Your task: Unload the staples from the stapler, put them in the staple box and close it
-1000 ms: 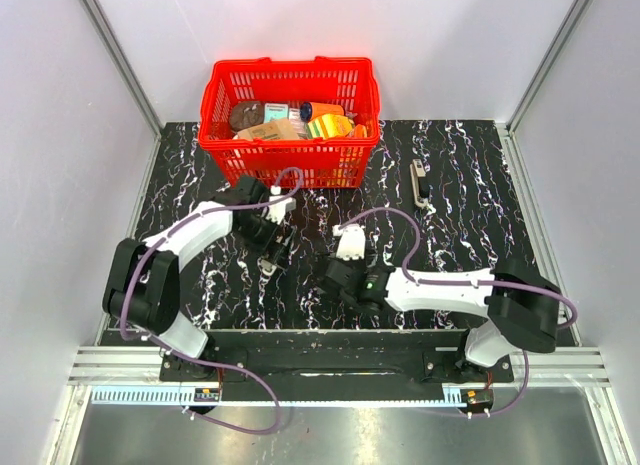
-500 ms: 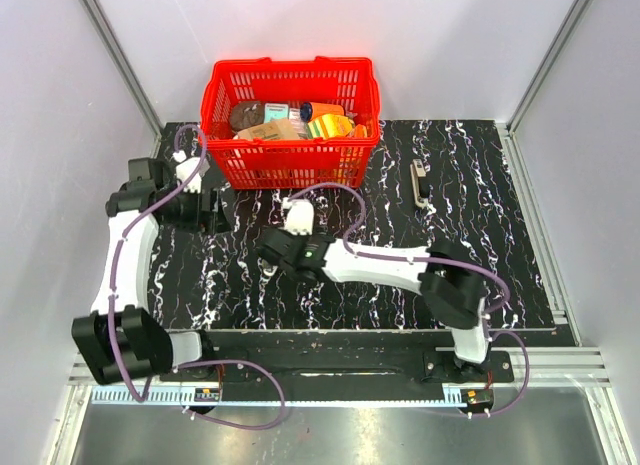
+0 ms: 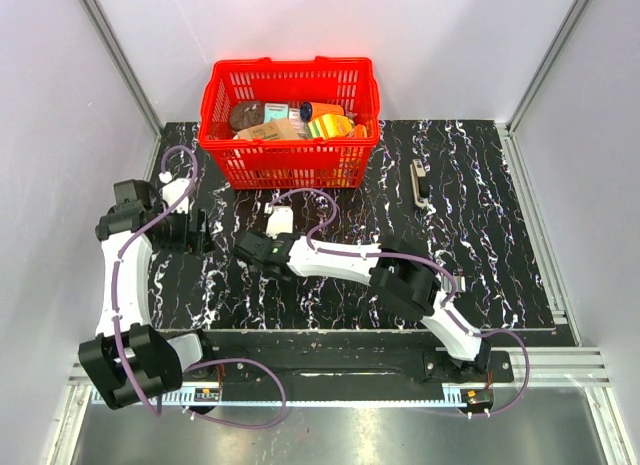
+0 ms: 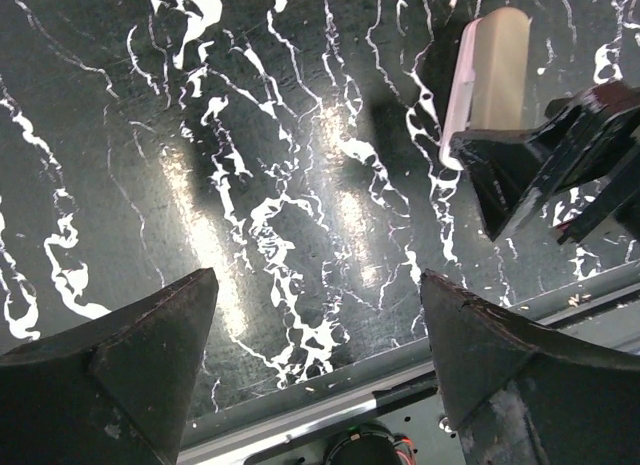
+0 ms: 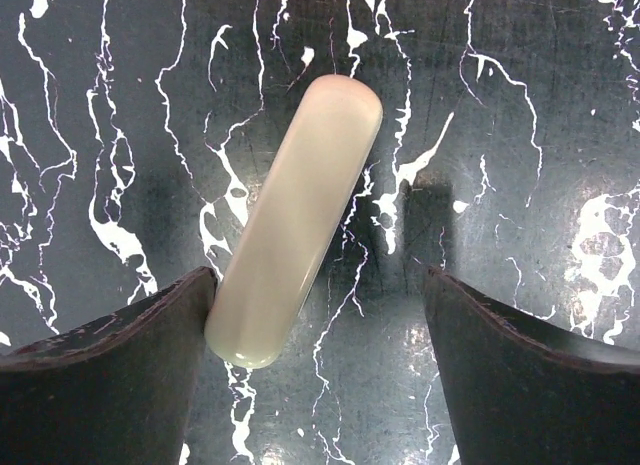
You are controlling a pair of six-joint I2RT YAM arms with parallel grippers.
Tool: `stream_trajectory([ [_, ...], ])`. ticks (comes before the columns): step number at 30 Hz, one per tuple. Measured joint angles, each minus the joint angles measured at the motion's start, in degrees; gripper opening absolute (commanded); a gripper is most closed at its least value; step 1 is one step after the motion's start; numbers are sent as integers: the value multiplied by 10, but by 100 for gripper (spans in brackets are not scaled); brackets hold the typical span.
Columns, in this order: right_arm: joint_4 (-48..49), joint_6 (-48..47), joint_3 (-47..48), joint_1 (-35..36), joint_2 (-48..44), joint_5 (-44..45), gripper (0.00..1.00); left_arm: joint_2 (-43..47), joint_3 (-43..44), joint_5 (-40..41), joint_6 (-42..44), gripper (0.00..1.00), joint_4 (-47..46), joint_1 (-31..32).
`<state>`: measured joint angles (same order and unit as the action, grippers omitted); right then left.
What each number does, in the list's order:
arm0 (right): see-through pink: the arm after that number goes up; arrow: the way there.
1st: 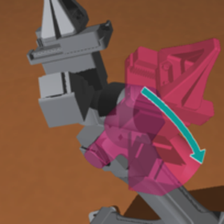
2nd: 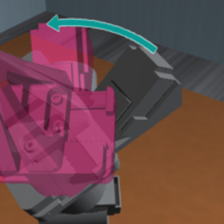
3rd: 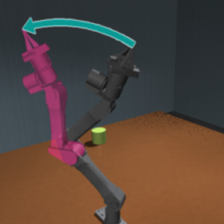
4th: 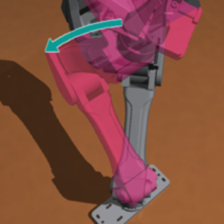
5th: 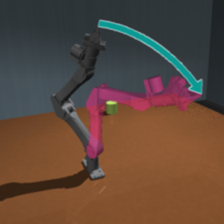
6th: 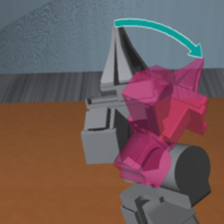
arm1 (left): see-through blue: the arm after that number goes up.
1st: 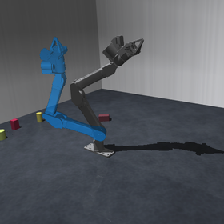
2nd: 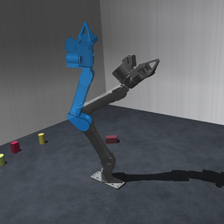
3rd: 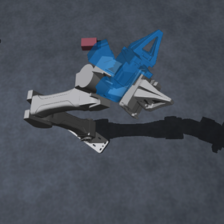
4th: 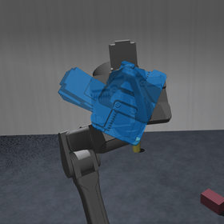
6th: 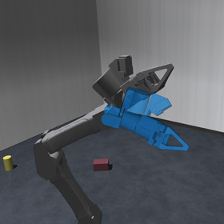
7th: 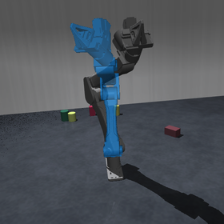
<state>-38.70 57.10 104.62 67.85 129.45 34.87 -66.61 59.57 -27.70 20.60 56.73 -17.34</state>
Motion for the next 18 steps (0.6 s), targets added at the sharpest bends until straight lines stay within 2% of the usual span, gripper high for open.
stream_trajectory([
  [4, -3, 10, 2, -2, 0, 1, 80, 19, -19, 16, 10, 99, -9, -6],
  [13, 13, 15, 2, -9, 0, 0, 58, 43, -54, 46, 31, 99, -29, -7],
  [16, 18, 13, 2, -10, 0, 0, 48, 45, -58, 52, 37, 99, -34, -7],
  [18, 27, 11, 0, -10, 0, -1, 45, 45, -59, 56, 38, 99, -37, -7],
])
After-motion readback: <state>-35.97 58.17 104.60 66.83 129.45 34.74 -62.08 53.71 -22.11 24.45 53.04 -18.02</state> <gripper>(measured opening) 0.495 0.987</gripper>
